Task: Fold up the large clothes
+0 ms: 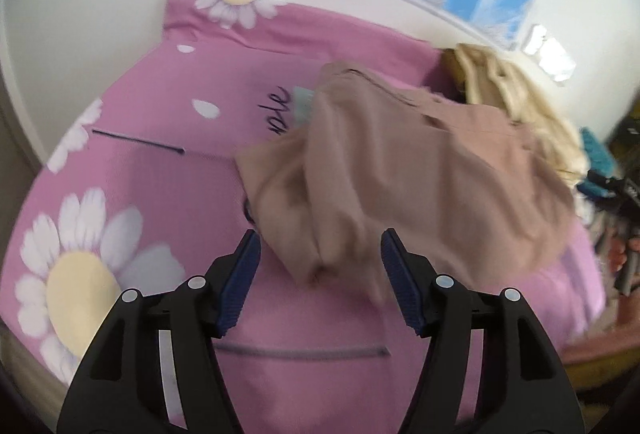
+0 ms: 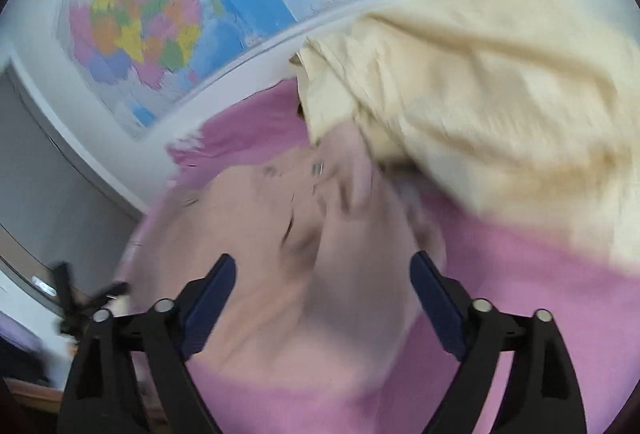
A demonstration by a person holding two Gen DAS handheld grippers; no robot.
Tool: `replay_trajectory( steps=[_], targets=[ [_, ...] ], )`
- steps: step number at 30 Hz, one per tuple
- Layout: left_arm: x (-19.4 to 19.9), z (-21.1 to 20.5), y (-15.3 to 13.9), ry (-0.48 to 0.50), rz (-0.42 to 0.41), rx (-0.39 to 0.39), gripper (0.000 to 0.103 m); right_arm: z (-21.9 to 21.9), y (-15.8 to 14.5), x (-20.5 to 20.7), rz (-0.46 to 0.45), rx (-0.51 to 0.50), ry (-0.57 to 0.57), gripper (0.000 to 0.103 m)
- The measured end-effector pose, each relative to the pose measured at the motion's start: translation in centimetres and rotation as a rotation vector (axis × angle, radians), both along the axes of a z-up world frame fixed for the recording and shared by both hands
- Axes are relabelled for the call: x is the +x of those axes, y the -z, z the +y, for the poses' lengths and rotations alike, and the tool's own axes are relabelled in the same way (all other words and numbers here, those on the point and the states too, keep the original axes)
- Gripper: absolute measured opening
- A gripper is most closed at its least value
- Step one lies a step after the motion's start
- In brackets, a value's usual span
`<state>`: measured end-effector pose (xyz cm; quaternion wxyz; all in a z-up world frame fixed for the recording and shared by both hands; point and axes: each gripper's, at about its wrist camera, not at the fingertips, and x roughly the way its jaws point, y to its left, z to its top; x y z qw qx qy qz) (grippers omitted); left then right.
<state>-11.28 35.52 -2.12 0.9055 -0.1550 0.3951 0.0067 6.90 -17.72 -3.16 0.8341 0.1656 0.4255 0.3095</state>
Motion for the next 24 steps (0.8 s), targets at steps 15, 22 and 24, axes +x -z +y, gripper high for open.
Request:
replay_trajectory(
  steps=[15, 22, 24],
  targets=[
    [1.8, -5.7, 4.2, 0.267, 0.072, -0.350, 0.076, 3.8, 6.4, -2.0, 0.226, 0.168, -0.013, 0.090],
    [6.2, -4.2, 4.8, 0.140, 0.027, -0.494, 0.081, 6.9, 5.9, -0.1, 0.158, 0.184, 0.036, 0.097],
    [7.3, -4.4, 4.8, 0.109, 0.012, -0.492, 0.083, 8.1, 5.7, 0.6, 0.147, 0.184, 0.019, 0.098]
  ],
)
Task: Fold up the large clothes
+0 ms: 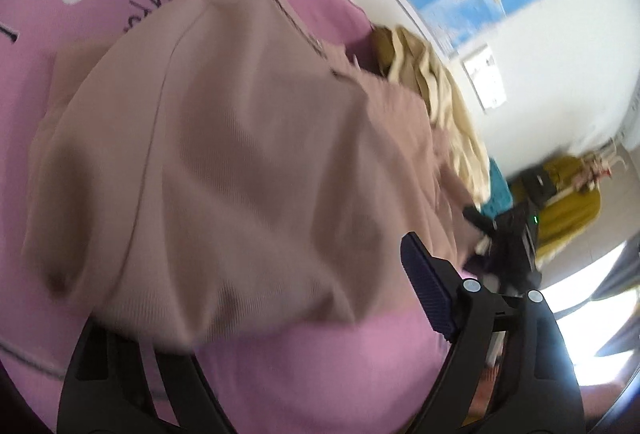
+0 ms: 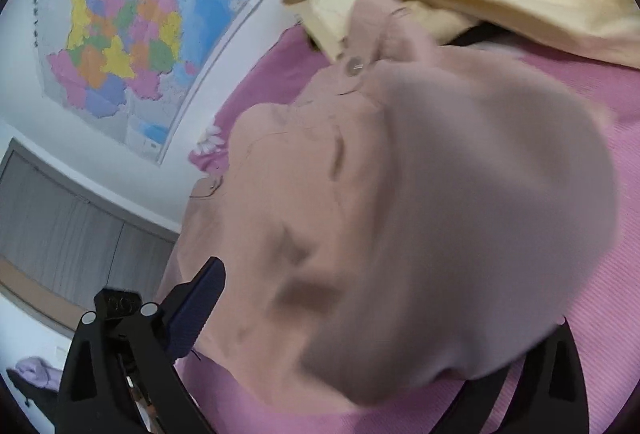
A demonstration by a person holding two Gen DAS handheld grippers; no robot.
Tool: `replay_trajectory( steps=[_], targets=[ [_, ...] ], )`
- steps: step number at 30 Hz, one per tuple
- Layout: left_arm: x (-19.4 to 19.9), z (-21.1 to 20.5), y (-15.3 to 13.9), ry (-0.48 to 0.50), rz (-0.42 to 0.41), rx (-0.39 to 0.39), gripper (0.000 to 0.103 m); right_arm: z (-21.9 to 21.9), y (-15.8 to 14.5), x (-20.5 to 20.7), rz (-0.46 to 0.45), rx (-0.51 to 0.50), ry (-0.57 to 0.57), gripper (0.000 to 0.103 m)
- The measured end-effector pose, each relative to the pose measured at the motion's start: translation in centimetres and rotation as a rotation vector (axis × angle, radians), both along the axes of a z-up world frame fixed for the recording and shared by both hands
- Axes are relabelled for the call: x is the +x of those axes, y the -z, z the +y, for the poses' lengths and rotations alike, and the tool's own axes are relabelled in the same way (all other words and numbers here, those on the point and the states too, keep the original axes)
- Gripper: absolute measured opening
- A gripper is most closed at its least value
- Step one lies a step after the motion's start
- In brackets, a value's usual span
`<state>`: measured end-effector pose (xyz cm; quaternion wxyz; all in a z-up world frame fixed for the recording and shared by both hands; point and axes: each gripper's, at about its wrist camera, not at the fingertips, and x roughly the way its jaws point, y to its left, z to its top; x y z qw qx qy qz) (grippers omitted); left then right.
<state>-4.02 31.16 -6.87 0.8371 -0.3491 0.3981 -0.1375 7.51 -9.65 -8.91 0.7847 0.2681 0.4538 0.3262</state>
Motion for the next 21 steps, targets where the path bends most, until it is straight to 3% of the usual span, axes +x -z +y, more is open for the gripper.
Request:
replay_trajectory(
  steps=[5, 7, 9, 11, 12, 13, 15, 19, 21],
  targets=[
    [2.2, -0.4, -0.6, -0.034, -0.003, 0.023, 0.094, 1.4, -0.1, 1.0, -0.026, -0.021, 0.016, 0.098],
    [2.8, -0.1, -0.6, -0.061, 0.005, 0.007, 0.094, 1.6, -0.1, 1.6, -0.025, -0.012, 0.019, 0.098],
    [3.2, 0.3, -0.5, -0.087, 0.020, 0.005, 0.086, 1.9, -0.1, 2.1, -0.025, -0.015, -0.002, 0.096],
    [3.7, 0.8, -0.2, -0.104, 0.043, 0.014, 0.063, 2.2, 0.0, 2.6, -0.011, -0.007, -0.029, 0.072],
    [3.9, 1.1, 0.0, -0.115, 0.054, 0.005, 0.060, 2.1, 0.3, 2.8, 0.002, -0.008, -0.025, 0.036],
    [4.0, 1.4, 0.1, -0.124, 0.061, -0.002, 0.052, 2.0, 0.8, 3.2, 0.025, 0.005, -0.034, 0.026],
    [4.3, 1.8, 0.3, -0.124, 0.077, -0.017, 0.050, 1.6, 1.7, 3.7, 0.062, 0.067, -0.048, 0.029],
    [5.0, 1.6, 0.2, -0.110, 0.069, -0.051, 0.066, 1.5, 1.8, 4.1, 0.087, 0.121, -0.062, 0.035],
    [5.5, 1.2, -0.1, -0.110, 0.070, -0.008, 0.065, 1.8, 1.6, 4.1, 0.073, 0.086, -0.071, 0.027]
  ],
)
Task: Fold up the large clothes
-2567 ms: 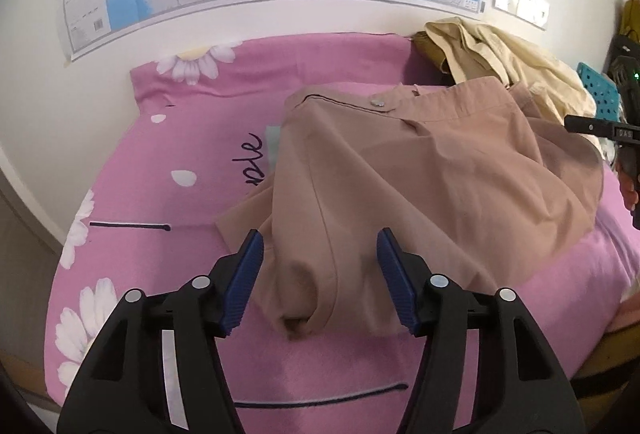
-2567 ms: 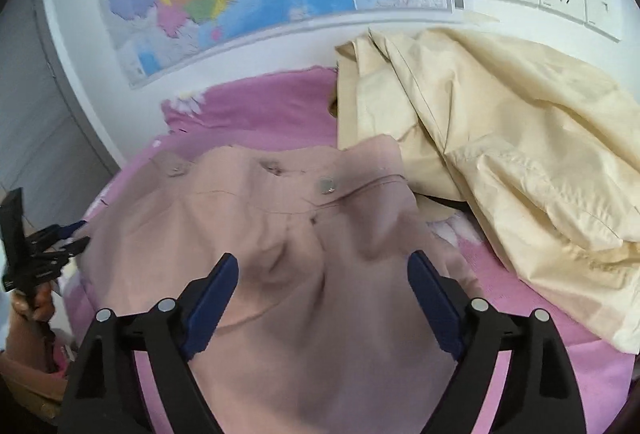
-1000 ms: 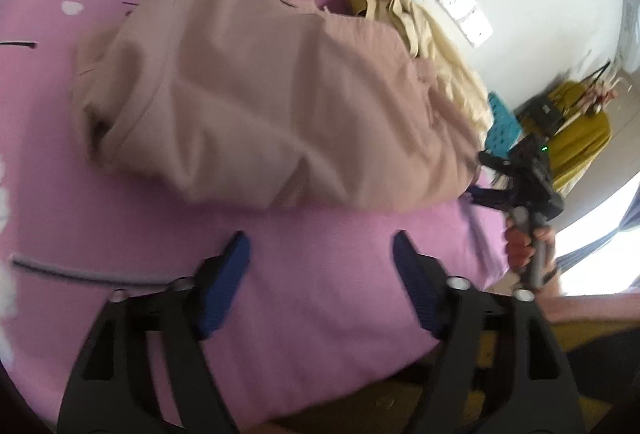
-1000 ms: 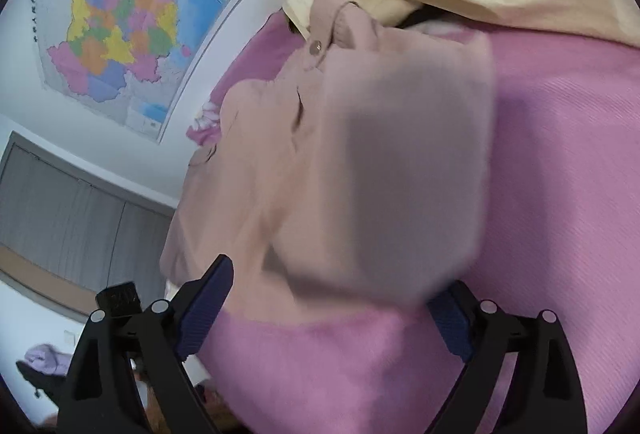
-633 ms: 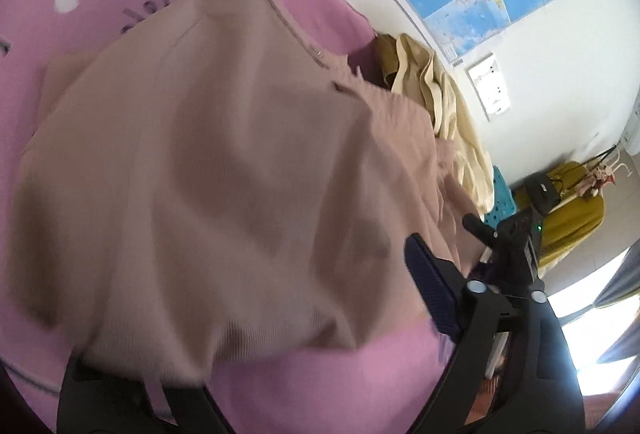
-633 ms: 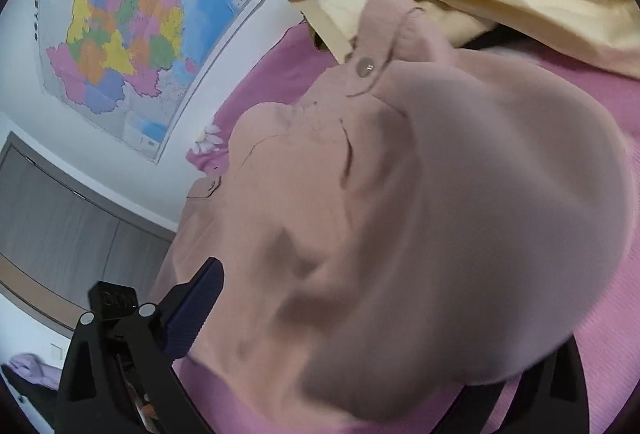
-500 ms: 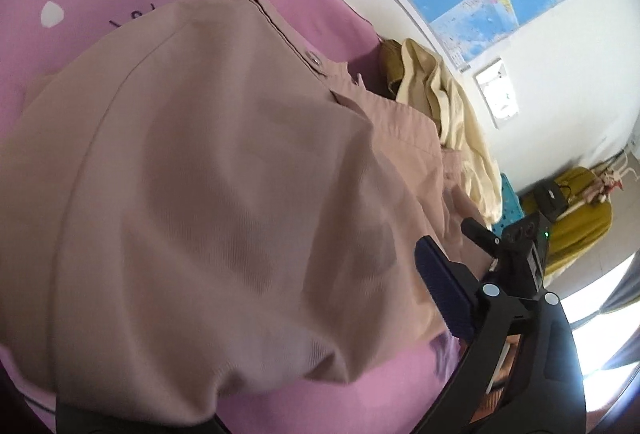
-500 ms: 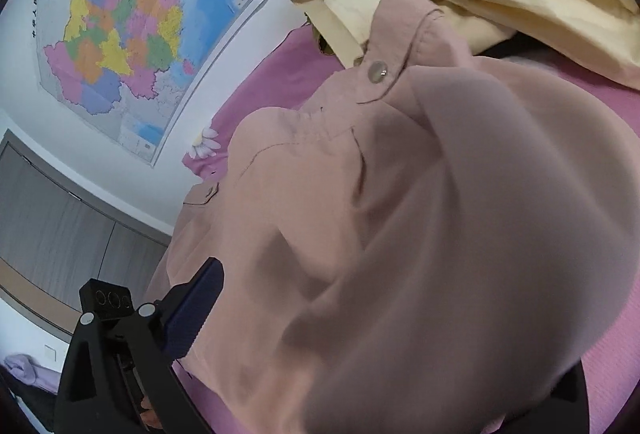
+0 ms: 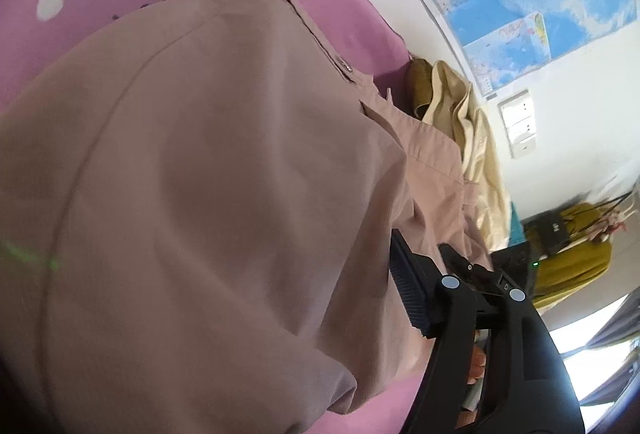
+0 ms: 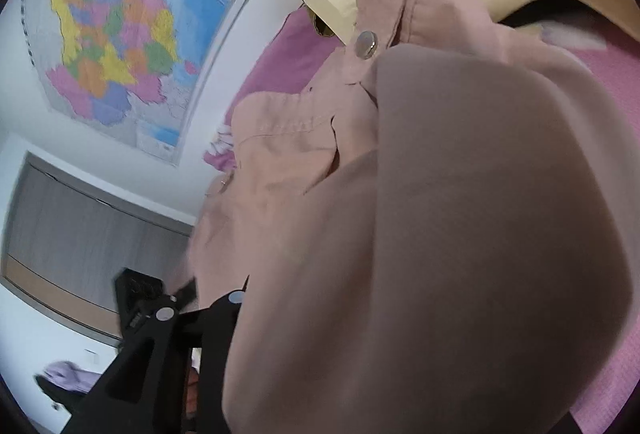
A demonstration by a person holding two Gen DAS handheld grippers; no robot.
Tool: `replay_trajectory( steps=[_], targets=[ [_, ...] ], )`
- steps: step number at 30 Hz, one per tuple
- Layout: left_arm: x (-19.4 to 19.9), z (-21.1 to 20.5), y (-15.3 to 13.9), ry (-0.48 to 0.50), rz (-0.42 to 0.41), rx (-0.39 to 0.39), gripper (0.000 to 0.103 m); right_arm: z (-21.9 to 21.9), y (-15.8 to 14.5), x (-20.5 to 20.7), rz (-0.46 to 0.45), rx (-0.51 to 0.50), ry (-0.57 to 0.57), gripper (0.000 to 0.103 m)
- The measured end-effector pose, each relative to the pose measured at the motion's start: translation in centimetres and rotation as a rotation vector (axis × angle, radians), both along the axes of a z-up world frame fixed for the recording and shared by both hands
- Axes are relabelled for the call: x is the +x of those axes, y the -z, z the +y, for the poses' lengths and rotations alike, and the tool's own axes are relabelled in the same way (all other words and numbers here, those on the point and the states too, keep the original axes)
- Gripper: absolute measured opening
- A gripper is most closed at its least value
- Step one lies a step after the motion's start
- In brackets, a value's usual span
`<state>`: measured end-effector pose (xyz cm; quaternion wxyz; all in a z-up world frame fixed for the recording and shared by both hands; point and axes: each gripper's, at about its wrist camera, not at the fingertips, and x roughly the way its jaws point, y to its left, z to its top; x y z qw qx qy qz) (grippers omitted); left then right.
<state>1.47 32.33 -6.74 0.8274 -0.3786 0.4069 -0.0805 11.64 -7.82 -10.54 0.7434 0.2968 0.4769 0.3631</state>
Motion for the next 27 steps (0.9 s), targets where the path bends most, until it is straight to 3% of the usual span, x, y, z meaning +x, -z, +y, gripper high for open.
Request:
replay_trajectory(
  steps=[2, 5, 14, 20, 27],
  targets=[
    [0.5, 0.0, 0.3, 0.002, 0.024, 0.005, 0.037, 0.0, -0.2, -0.1, -0.015, -0.005, -0.004, 0.021],
    [0.6, 0.7, -0.1, 0.013, 0.026, -0.055, 0.019, 0.2, -1.8, -0.6, -0.047, 0.016, -0.012, 0.017],
    [1.4, 3.6, -8.9, 0.013, -0.139, 0.070, 0.016, 6.6, -12.9, -0.1, -0.305, 0.001, -0.145, 0.014],
    [2.8, 9.7, -15.8, -0.117, -0.225, 0.226, 0.016, 14.5, -19.9, 4.9, -0.416, 0.056, -0.212, 0.013],
    [3.7, 17.5, -22.1, -0.312, -0.346, 0.354, 0.016, 24.7, -25.0, 8.5, -0.537, 0.173, -0.282, 0.012]
  ],
)
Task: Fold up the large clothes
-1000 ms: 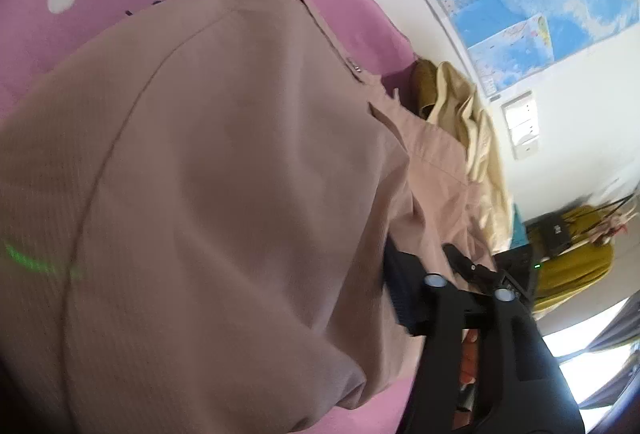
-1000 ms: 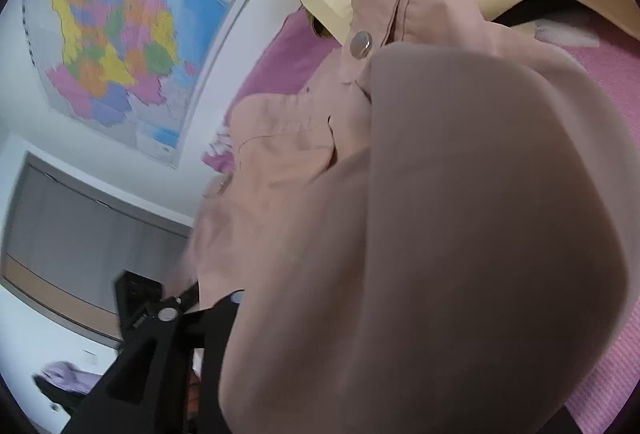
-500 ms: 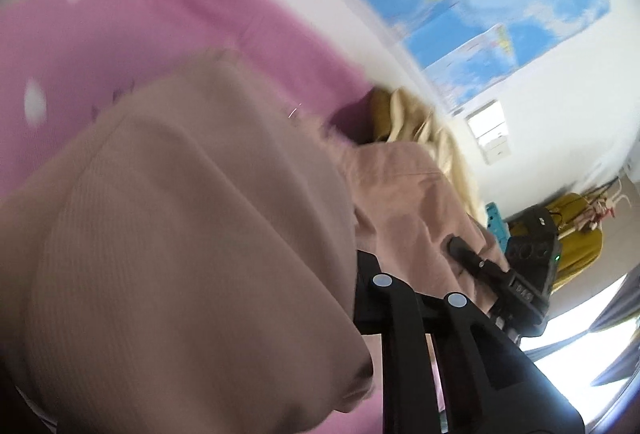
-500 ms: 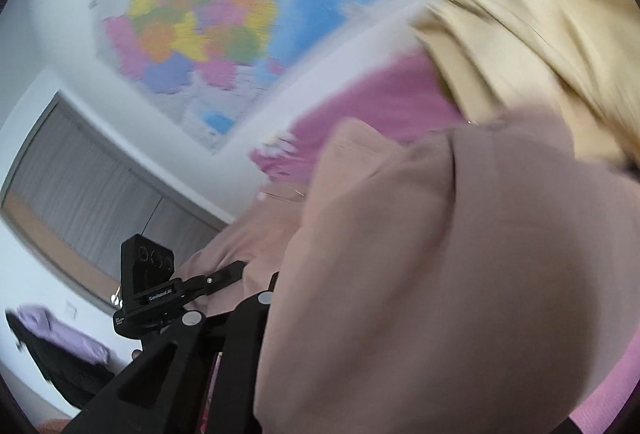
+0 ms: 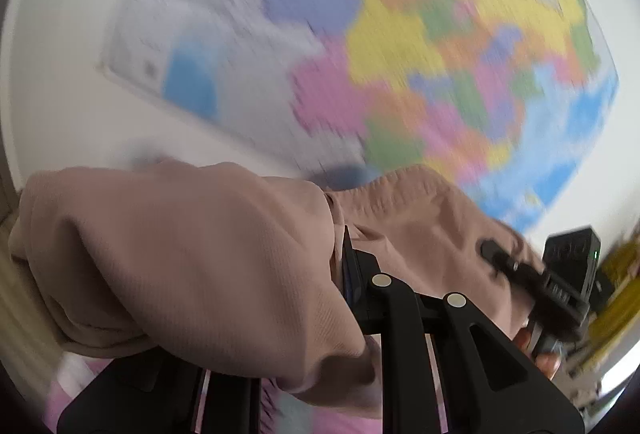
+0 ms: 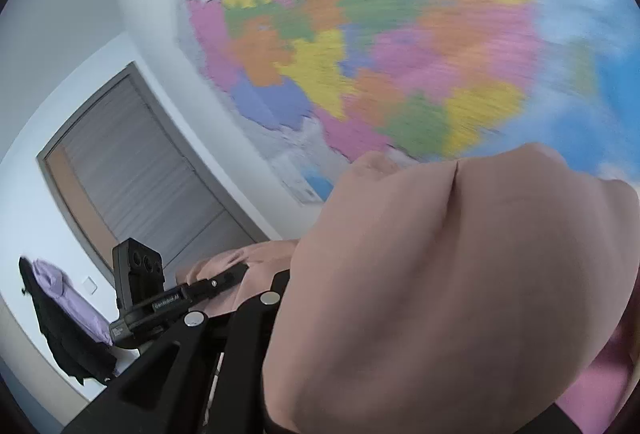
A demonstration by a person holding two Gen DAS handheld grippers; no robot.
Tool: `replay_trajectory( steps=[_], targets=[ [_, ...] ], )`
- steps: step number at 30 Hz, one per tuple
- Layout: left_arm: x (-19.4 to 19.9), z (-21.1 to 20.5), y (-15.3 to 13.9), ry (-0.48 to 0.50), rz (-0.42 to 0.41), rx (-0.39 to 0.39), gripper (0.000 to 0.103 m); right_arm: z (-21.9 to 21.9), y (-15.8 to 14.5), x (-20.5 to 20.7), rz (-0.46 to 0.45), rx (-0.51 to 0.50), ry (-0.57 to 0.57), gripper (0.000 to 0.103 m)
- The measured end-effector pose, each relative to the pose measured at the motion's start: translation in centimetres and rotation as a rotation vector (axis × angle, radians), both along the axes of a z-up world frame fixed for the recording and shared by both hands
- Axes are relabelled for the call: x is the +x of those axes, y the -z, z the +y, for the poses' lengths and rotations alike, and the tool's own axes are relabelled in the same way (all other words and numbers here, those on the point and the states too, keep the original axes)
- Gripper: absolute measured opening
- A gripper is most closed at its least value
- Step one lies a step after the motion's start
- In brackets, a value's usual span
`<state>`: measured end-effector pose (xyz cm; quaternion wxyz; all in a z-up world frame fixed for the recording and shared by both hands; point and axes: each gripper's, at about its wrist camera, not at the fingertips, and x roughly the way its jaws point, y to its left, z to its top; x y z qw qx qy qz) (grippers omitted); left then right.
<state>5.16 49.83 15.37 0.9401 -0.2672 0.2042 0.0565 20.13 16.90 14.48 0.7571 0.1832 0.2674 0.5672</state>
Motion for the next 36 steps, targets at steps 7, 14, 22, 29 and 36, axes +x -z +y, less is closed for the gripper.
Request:
replay_trajectory(
  steps=[7, 14, 22, 29, 36],
  targets=[
    [1.8, 8.0, 7.6, -0.171, 0.043, 0.055, 0.017, 9.5, 7.7, 2.0, 0.045, -0.109, -0.082, 0.014],
    [2.9, 12.8, 20.5, -0.236, 0.285, -0.138, 0.026, 11.6, 20.5, 3.1, 0.308, -0.405, -0.127, 0.043],
    [2.4, 11.1, 19.1, -0.236, 0.361, -0.028, 0.043, 3.5, 19.4, 5.0, 0.395, -0.289, -0.051, 0.038],
    [-0.2, 10.0, 18.1, -0.320, 0.409, 0.057, 0.070, 6.6, 19.4, 3.8, 0.310, -0.444, -0.094, 0.013],
    [-5.1, 7.9, 15.8, -0.418, 0.381, 0.154, 0.076, 5.0, 16.9, 2.1, 0.188, -0.541, 0.019, 0.049]
  ],
)
